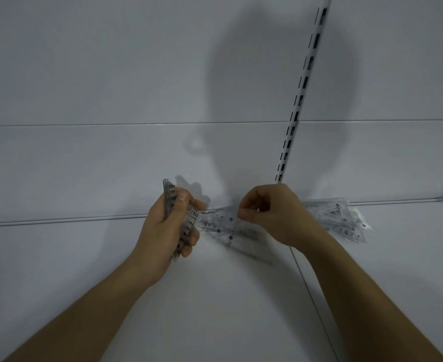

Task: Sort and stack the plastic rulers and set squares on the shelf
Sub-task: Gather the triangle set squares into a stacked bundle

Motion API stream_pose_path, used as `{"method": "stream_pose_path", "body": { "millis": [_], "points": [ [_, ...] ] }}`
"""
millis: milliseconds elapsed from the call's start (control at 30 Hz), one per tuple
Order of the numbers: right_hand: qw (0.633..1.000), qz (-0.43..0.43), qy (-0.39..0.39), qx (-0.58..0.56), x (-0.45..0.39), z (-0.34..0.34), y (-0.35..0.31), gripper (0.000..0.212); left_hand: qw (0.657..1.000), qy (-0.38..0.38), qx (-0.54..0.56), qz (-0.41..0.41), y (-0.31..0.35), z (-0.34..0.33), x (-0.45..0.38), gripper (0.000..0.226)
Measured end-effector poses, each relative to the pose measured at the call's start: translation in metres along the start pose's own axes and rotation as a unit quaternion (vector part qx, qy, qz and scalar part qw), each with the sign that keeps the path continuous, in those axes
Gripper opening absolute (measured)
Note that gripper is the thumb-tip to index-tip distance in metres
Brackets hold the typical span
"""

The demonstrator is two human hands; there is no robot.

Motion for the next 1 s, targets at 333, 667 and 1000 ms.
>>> {"method": "stream_pose_path", "body": {
  "millis": [333, 667, 1000],
  "points": [
    [0.935, -0.022, 0.014, -0.352, 0.015, -0.027, -0.034, 0.019, 0.996, -0.078, -0.035, -0.003, 0.002, -0.009, 0.006, 0.040],
    [0.995, 0.026, 0.076, -0.052, 0.007, -0.020, -0.020, 0.020, 0.993, -0.101, -0.064, -0.014, -0.005, -0.006, 0.003, 0.008],
    [0.969, 0.014, -0.109, 0.220, 0.004, -0.005, 0.000, 0.039, 0.997, -0.073, 0.019, 0.013, -0.008, 0.005, -0.005, 0.036]
  ]
}}
Point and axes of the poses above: each hand's wrist, its own x-axis away from the middle knuckle, its own z-axis out of the back of the hand, y = z × x, the point moved 1 cm from there along -x, towards the middle knuckle, and after that the axes turned 5 degrees about x, right-handed, at the moved point
